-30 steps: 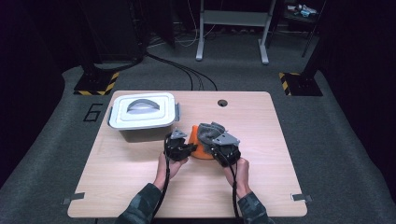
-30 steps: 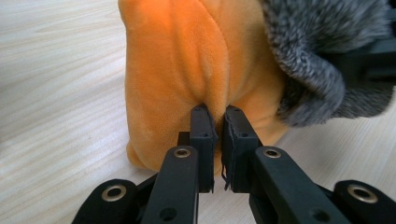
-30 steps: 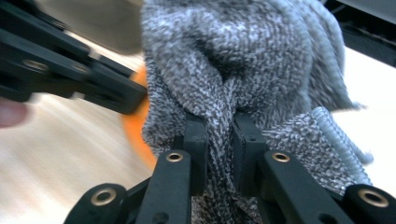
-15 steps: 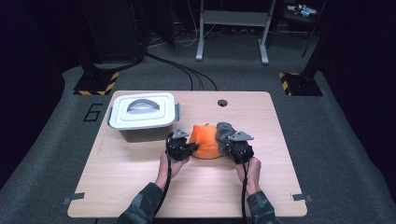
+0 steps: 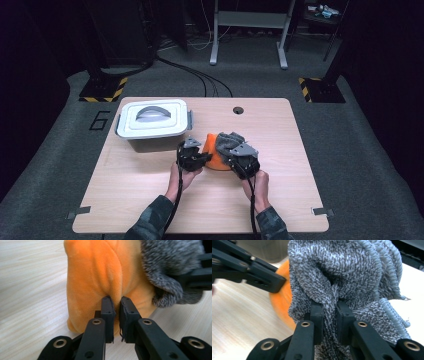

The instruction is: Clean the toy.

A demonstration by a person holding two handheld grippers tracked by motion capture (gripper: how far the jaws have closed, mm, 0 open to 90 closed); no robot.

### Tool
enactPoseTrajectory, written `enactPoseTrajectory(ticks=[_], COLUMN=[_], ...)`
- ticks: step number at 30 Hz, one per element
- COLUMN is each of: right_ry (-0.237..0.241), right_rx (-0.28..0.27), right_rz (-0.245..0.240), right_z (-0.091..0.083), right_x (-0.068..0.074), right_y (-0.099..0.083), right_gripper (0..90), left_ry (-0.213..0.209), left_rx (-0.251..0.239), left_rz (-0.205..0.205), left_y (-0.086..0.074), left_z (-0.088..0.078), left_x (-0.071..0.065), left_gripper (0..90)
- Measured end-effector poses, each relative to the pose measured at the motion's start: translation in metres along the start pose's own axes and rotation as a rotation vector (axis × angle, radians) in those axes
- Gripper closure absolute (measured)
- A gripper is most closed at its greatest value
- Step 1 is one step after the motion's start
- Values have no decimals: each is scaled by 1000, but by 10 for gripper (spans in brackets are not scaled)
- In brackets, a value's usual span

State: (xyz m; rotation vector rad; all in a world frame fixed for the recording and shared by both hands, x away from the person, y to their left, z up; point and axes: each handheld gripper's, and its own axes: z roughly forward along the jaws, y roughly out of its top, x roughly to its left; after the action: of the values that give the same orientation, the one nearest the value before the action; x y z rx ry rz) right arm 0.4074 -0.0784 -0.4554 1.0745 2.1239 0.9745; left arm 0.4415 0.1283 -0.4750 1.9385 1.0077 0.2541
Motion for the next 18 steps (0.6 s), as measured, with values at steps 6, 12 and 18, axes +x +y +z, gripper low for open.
enactPoseTrajectory(ticks=[6,12,18], right_ry=[3,21,35], right_rx=[5,-8,-4], right_rz=[-5,6,5], right_z=[4,7,6], right_x=[-12,-15,-17], right_y=[0,0,0], right_gripper=[785,785,785], left_ry=[34,27,5], left_rx=[47,51,41], left_rz=[70,81,84], left_y=[-1,-3,-4], left_z=[-1,5,8], left_x=[-2,-1,-2], left_gripper=[592,642,825])
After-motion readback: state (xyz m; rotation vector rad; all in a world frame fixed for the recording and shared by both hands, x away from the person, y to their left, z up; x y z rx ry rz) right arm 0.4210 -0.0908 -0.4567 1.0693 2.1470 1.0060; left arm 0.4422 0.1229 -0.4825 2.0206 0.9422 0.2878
